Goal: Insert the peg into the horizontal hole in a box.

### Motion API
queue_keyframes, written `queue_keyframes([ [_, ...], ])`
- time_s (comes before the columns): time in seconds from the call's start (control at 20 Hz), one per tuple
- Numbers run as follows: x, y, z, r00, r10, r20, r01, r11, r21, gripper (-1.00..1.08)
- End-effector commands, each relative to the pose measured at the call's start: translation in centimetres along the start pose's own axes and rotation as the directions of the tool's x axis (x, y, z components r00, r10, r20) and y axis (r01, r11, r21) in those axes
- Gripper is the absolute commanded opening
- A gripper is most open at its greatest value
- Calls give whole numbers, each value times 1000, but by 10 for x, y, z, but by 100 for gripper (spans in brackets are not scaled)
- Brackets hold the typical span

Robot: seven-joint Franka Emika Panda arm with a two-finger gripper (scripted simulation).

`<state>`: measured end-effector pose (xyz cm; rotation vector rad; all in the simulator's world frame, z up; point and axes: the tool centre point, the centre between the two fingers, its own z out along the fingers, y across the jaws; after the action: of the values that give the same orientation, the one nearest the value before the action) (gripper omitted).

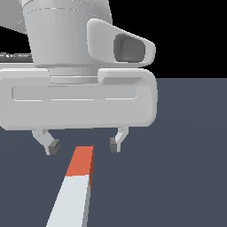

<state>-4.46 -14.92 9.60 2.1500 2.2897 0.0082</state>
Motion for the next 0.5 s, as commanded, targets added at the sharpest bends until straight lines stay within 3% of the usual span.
queue_keyframes([
  [0.0,-18,-7,9,1000,-9,1,9,1000,1,100],
  [0.45,-51,-17,26,1000,-22,3,22,1000,4,100],
])
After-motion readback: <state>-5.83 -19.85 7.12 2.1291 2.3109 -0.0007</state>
